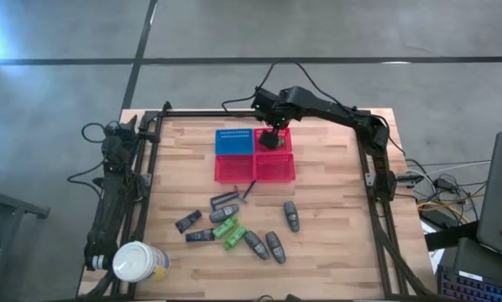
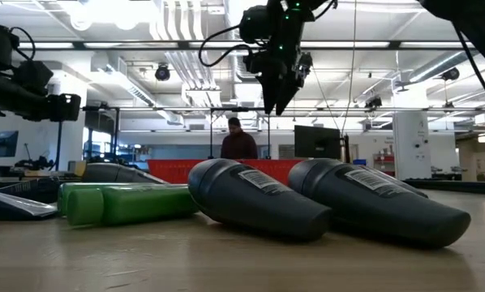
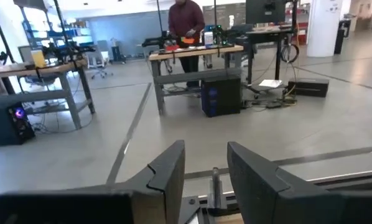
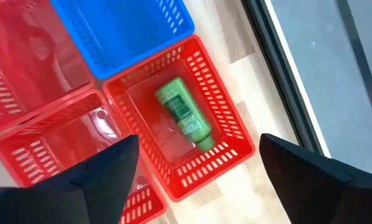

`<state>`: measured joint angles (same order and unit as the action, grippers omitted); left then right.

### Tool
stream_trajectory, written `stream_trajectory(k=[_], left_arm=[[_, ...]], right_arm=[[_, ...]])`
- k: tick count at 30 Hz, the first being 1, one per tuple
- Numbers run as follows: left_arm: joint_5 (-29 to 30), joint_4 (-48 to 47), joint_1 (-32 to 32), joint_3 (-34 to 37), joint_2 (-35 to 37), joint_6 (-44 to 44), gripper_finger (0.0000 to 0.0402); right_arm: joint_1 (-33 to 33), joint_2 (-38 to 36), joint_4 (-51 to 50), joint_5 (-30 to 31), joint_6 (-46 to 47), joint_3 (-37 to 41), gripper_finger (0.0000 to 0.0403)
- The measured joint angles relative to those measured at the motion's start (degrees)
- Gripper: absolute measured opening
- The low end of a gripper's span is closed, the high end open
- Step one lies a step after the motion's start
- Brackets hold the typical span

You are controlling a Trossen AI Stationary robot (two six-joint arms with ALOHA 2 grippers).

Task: Pick & Place Travel size toiletries
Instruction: Put the shave cream into the bottom left red bin

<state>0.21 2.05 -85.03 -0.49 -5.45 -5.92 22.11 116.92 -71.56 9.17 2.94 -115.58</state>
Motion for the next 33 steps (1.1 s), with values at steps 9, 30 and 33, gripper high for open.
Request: stream_trajectory(k=[9,30,33], left_arm=[[-16.9,1.3,0.0,-2.8,0.1,73.1,0.0126],[-19.2,-38.1,30.0,-50.1,-38.2,17.3,0.0126],[-13.9,-39.3,43.1,-49.5,-41.0,16.0,0.0126]], right_arm=[[-0.5,-0.6,0.0,0.0,3.3,0.3,0.0359],[-0.6,-0.5,0.2,0.0,4.8,0.5,0.0332],[-0.6,-0.5,0.3,0.0,5.1,0.5,0.0328]])
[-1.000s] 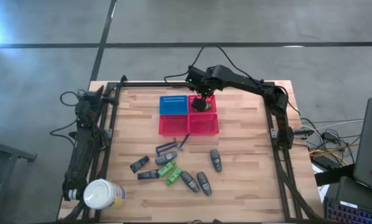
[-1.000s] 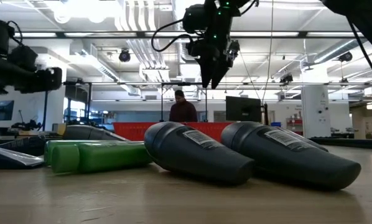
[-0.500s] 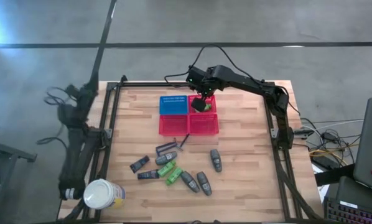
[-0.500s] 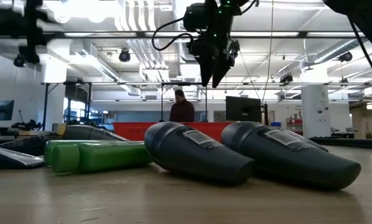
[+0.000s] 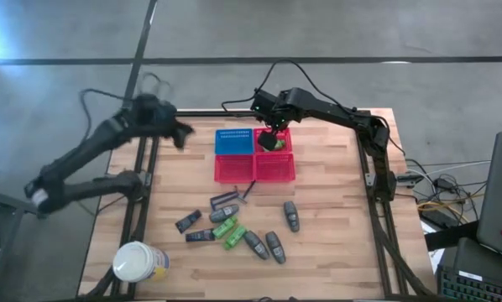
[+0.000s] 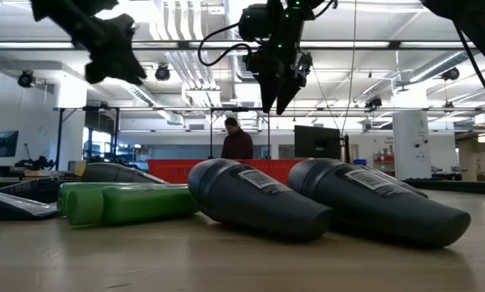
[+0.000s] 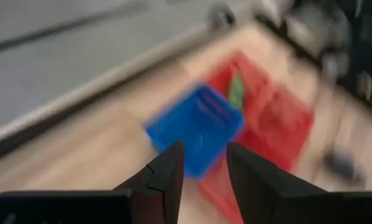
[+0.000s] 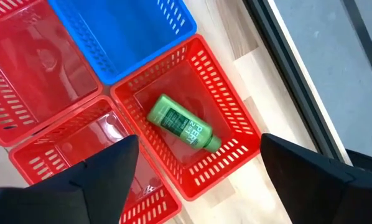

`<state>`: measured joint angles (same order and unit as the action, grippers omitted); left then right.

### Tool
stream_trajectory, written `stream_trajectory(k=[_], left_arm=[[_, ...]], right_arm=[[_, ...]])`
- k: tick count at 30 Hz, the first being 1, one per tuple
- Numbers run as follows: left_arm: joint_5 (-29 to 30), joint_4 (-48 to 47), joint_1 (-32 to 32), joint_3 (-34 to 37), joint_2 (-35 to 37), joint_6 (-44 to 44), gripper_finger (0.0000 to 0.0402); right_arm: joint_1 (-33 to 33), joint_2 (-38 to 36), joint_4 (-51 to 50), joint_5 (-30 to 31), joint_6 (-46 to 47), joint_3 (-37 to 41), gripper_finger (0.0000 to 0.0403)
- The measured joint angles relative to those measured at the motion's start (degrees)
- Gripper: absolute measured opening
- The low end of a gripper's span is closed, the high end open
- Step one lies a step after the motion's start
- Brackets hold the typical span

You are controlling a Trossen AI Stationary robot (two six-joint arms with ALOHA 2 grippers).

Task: Pick & Place Travel size toiletries
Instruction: Put the shave cream into the bottom left red bin

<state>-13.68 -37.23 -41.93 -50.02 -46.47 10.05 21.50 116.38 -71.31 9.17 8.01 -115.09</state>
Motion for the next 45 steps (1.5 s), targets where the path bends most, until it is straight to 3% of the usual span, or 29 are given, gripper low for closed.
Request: stream_trajectory(k=[3,6,9,13,19,25,30,36,45], left_arm=[[5.0,-0.4,12.5,0.7,-0.6,0.1,0.0126],[11.3,-7.0,22.8,1.5,-1.7,1.3,0.0126],[13.7,-14.7,30.0,3.0,-2.8,5.2,0.0126],[15.8,-14.3,37.3,6.9,-2.8,14.6,0.0135],[14.3,-8.9,48.7,12.7,-4.5,29.3,0.0217],[14.8,-2.0,60.1,15.6,-8.9,36.9,0.0301],[20.2,-1.7,66.7,15.1,-13.8,41.7,0.0312],[28.2,2.8,70.5,14.5,-20.3,39.0,0.031],[27.9,4.6,70.5,14.6,-28.8,43.8,0.031]], right_arm=[[0.0,0.0,0.0,0.0,0.0,0.0,0.0328],[0.0,0.0,-0.1,0.0,0.0,0.0,0.0335],[0.0,0.0,-0.4,0.0,-0.4,0.0,0.0346],[0.0,0.0,-2.5,0.0,-1.9,0.0,0.0362],[-0.4,-1.1,-8.7,0.0,-5.0,1.0,0.0368],[-1.6,-10.0,-2.9,0.4,-5.0,10.3,0.0368],[-1.8,-20.6,5.0,2.3,-1.9,22.5,0.0368],[-1.7,-30.9,13.7,5.4,0.4,36.7,0.0368],[-1.7,-38.2,18.5,5.8,6.3,49.1,0.0368]])
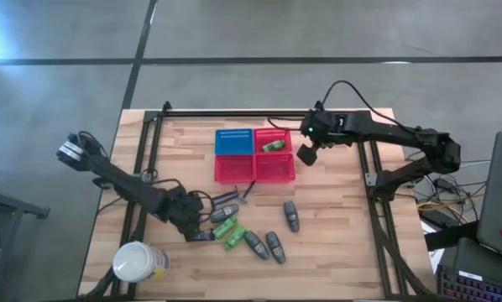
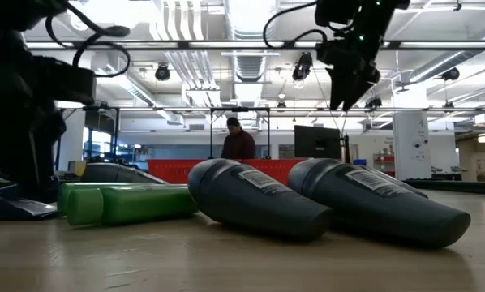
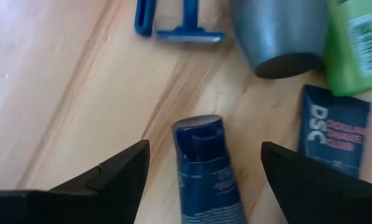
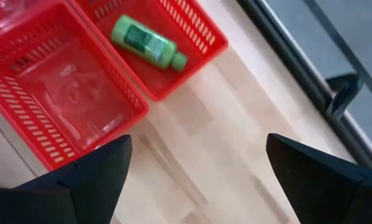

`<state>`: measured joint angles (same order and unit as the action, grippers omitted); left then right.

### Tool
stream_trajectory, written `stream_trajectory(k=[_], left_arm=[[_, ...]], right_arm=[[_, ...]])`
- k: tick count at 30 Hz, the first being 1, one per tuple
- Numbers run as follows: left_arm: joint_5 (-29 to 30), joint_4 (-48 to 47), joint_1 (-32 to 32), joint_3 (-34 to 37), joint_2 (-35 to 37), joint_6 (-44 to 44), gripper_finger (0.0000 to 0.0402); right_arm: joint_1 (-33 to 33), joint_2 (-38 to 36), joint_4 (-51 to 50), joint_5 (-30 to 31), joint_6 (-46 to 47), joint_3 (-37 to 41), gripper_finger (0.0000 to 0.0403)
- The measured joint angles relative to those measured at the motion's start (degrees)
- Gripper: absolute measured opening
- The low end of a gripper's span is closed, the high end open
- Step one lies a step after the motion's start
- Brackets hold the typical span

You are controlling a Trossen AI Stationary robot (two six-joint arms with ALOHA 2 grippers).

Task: Pick & Place Travel size toiletries
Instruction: Put the shave cream into the bottom left red bin

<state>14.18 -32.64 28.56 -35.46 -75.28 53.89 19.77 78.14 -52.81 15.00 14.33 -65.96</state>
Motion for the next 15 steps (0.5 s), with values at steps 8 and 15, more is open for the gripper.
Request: stream_trajectory(k=[8,15], left_arm=[[-0.4,3.2,0.0,-0.1,-5.6,0.1,0.026],[0.1,4.8,-0.4,-0.2,-6.8,-2.9,0.0144]], right_arm=[[0.0,-0.2,1.3,0.0,2.2,3.9,0.0368],[0.0,-0.1,1.2,0.0,2.1,3.6,0.0368]])
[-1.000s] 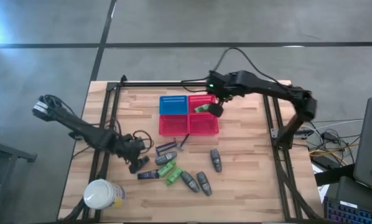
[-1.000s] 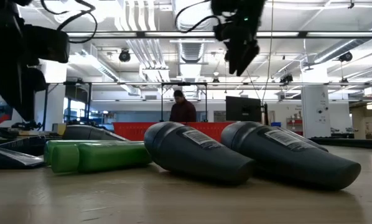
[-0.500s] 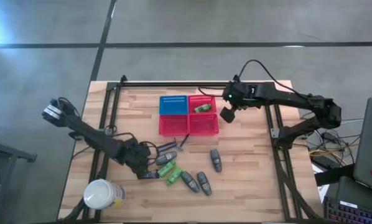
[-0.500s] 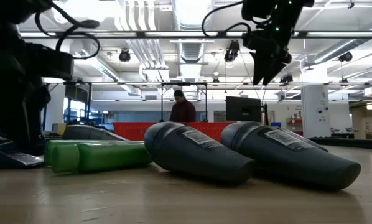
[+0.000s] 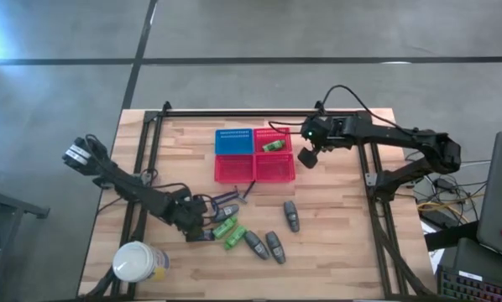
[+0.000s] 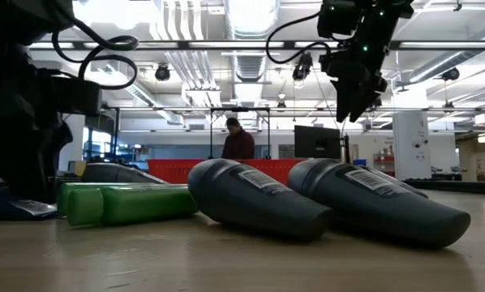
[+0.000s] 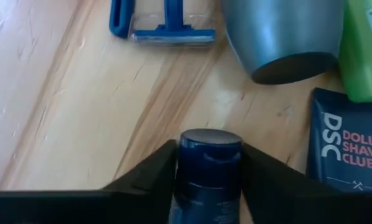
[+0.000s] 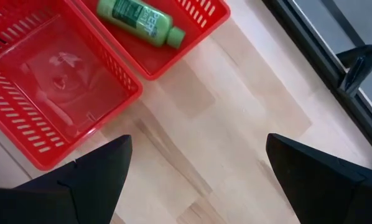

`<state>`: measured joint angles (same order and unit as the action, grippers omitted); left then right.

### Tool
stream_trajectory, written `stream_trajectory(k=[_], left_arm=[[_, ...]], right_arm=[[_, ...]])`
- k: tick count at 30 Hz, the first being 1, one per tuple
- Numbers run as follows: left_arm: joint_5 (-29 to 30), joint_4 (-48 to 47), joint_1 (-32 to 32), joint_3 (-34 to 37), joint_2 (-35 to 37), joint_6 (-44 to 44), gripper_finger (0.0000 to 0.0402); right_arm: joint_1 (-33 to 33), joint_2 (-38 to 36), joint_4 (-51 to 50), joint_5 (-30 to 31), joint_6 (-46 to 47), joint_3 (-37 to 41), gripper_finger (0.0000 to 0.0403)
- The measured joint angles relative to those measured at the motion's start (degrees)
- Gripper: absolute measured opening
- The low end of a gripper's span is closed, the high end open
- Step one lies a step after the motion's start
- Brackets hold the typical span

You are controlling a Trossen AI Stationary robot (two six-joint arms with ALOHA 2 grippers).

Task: Pick & Place Travel size toiletries
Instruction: Put the shave cream into the bottom left red bin

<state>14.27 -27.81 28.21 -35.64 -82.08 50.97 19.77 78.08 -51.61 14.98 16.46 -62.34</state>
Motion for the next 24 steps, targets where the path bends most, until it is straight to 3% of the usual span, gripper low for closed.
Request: stream_trajectory(k=[2,8,15,19,24], left_arm=[[0.1,0.0,-0.6,0.1,1.2,-1.2,0.0127],[0.4,-3.2,-5.7,-0.7,9.2,-8.6,0.0127],[0.4,-4.1,-18.9,-4.4,18.3,-28.9,0.0127],[-2.6,2.5,-29.6,-8.8,16.9,-45.5,0.0127],[-10.6,4.9,-40.2,-16.5,7.8,-58.9,0.0127]], right_arm=[[0.0,-0.1,0.1,0.0,-0.4,-0.8,0.0368],[0.0,-0.1,0.1,0.0,-2.0,-3.3,0.0368],[0.0,-0.1,-0.1,0.0,-2.5,-4.2,0.0368],[0.0,-0.1,-0.2,0.0,-1.4,-4.1,0.0368],[0.0,-0.8,-0.5,0.0,0.5,-4.0,0.0368]])
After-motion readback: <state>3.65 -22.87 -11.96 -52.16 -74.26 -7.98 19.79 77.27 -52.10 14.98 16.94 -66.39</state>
